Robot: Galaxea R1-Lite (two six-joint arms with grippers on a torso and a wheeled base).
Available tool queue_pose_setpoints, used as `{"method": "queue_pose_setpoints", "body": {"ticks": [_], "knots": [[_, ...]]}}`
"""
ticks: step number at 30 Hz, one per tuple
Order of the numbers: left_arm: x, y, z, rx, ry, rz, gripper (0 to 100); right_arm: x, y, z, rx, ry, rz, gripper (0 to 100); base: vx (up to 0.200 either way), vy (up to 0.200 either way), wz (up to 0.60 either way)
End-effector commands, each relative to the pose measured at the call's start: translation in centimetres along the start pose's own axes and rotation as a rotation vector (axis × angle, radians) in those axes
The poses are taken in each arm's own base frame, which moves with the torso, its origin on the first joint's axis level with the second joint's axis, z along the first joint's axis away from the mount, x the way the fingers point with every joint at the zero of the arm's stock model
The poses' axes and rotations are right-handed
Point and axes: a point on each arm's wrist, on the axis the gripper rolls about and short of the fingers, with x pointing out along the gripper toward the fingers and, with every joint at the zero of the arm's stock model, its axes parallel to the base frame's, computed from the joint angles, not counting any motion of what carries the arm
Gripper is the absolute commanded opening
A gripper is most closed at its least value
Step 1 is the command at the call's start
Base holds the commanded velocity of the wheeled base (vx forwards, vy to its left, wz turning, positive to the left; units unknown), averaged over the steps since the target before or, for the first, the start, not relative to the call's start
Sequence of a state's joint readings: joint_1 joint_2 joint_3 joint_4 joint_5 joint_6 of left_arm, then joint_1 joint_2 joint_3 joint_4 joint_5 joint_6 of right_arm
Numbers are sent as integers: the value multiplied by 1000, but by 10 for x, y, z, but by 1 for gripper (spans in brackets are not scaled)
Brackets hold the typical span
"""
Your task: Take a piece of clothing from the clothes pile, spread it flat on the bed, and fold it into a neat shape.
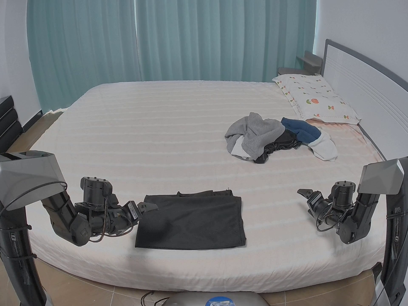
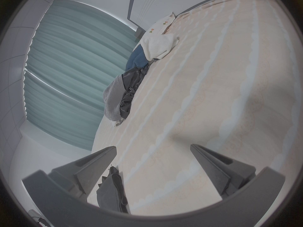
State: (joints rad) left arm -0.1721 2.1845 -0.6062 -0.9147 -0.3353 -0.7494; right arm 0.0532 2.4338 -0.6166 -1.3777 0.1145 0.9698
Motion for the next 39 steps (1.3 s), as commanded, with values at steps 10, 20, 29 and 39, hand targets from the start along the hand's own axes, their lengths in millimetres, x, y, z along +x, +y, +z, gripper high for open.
{"method": "queue_pose_setpoints", "body": {"ticks": [10, 20, 29, 39], "knots": [[28, 14, -20, 141, 43, 87, 100, 0, -2, -1, -1, 4, -4, 100, 0, 0, 0], [38, 20, -15, 146, -13, 91, 100, 1, -2, -4, -5, 8, -3, 100, 0, 0, 0], [39, 24, -12, 144, -36, 88, 100, 1, -2, -4, -5, 8, -3, 100, 0, 0, 0], [43, 26, -8, 143, -50, 84, 100, 1, -2, -4, -7, 8, -3, 100, 0, 0, 0]]}}
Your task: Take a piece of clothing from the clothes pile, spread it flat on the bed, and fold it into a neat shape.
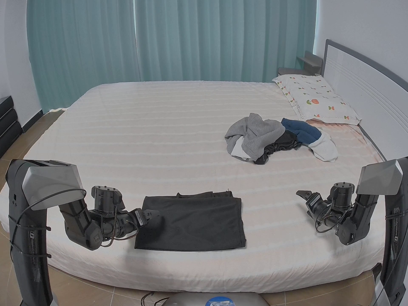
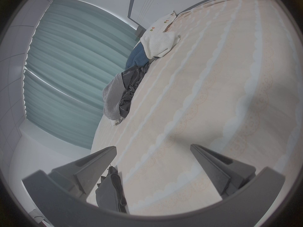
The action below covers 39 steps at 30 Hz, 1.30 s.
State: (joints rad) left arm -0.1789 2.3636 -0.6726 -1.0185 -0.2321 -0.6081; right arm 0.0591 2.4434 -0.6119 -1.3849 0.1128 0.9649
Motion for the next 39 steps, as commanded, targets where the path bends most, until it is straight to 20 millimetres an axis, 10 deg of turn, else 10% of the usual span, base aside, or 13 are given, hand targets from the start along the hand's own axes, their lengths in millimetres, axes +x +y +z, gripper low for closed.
{"method": "queue_pose_setpoints", "body": {"ticks": [1, 19, 20, 39], "knots": [[3, 1, -2, 3, 4, 1, 100, 0, 0, 0, 0, 1, 1, 100, 0, 0, 0], [7, 5, -6, 63, 5, 37, 100, 0, -2, -4, -17, 12, -8, 100, 0, 0, 0], [6, 5, -6, 62, 4, 35, 0, 1, -3, -5, -22, 11, -7, 100, 0, 0, 0], [3, 3, -4, -7, -33, 15, 0, -1, -3, -4, -26, 4, 7, 100, 0, 0, 0]]}}
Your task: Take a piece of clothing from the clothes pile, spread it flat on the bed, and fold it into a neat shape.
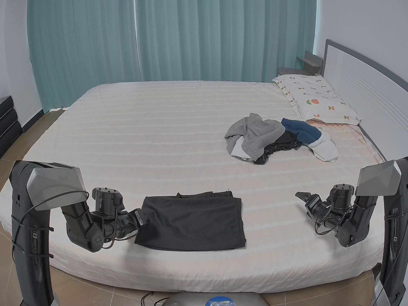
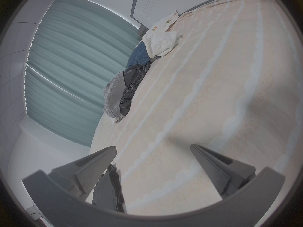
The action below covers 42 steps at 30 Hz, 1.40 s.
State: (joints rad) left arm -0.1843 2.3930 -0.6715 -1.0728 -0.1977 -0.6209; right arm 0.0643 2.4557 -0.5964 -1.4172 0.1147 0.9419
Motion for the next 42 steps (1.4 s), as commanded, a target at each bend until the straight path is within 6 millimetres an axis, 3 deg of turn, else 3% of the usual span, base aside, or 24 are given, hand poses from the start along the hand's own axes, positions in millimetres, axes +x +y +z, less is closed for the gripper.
{"method": "queue_pose_setpoints", "body": {"ticks": [1, 19, 35, 42], "knots": [[-4, 2, -3, -7, 10, 9, 0, 0, 0, 0, 0, 1, -1, 100, 0, 0, 0], [-8, 2, -4, -73, -25, 20, 0, -1, -1, -1, -1, 3, -3, 100, 0, 0, 0], [-8, 2, -4, -95, -29, 18, 0, -1, -1, -2, -5, 5, -6, 100, 0, 200, 0], [-8, 2, -4, -96, -29, 18, 0, -8, 5, -17, -20, 51, -1, 100, 0, 200, 0]]}}
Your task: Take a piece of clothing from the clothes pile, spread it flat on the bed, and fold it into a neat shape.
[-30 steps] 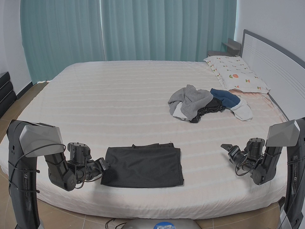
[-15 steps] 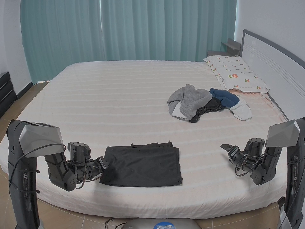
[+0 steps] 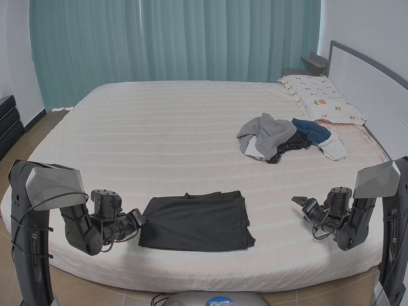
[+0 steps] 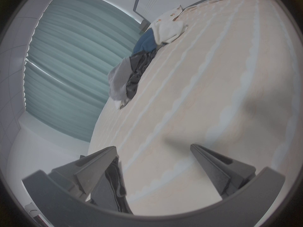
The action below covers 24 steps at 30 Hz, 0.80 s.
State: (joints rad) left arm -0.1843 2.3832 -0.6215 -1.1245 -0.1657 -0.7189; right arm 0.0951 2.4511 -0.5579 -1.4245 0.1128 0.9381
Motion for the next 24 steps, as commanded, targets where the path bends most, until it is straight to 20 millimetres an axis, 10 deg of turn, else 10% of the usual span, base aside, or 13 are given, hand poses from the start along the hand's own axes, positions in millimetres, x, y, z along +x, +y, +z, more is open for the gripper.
{"method": "queue_pose_setpoints", "body": {"ticks": [1, 24], "knots": [[0, 0, 0, -1, -1, 0, 0, -2, 3, -5, -6, 11, 10, 100, 0, 200, 0], [0, 0, 0, -1, -1, 0, 0, -2, 2, -5, -8, 10, 8, 100, 0, 200, 0]]}}
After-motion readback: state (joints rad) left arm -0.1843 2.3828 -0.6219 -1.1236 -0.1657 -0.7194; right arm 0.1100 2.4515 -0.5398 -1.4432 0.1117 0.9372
